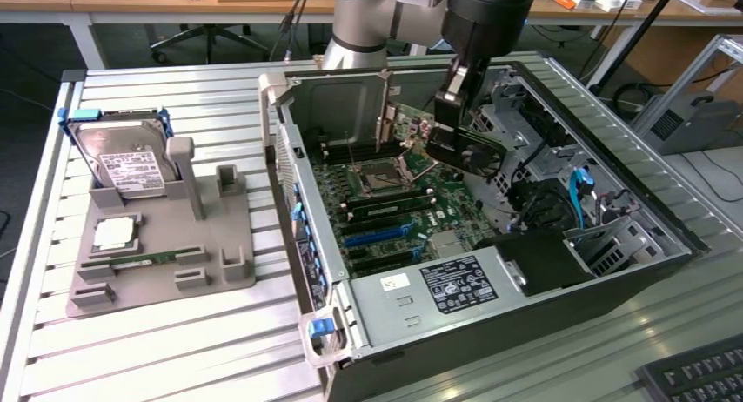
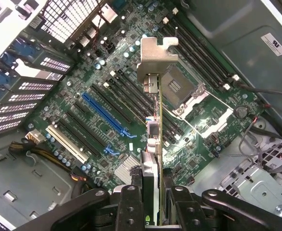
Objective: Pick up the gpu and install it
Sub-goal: 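Insert the gpu into the slot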
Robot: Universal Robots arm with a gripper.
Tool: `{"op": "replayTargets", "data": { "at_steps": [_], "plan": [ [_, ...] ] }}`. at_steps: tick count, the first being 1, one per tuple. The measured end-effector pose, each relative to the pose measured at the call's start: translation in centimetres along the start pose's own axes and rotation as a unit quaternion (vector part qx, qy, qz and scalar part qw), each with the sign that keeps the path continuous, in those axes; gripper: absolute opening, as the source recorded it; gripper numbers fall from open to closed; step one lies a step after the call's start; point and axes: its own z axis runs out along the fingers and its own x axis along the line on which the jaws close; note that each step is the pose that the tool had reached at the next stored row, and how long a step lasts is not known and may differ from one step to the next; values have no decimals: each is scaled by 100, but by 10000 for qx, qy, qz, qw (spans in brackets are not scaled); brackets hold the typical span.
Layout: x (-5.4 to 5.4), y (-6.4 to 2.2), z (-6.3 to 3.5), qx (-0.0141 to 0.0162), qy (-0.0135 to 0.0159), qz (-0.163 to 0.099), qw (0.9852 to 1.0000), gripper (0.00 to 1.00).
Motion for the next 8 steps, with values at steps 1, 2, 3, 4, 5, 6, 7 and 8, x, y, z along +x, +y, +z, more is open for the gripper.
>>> {"op": "replayTargets", "data": {
  "at_steps": [1,2,3,4,5,6,7,8],
  "plan": [
    [0,0,0,0,0,-10,10000,27],
    [0,0,0,0,-1,-25,10000,27],
    [0,0,0,0,-2,-38,10000,27],
    [0,0,-1,1,-2,-53,10000,27],
    [0,0,0,1,-2,-64,10000,27],
    [0,0,0,2,-3,-79,10000,27],
    [0,0,0,2,-3,-90,10000,27],
    [0,0,0,2,-3,-100,9999,27]
  ]
}}
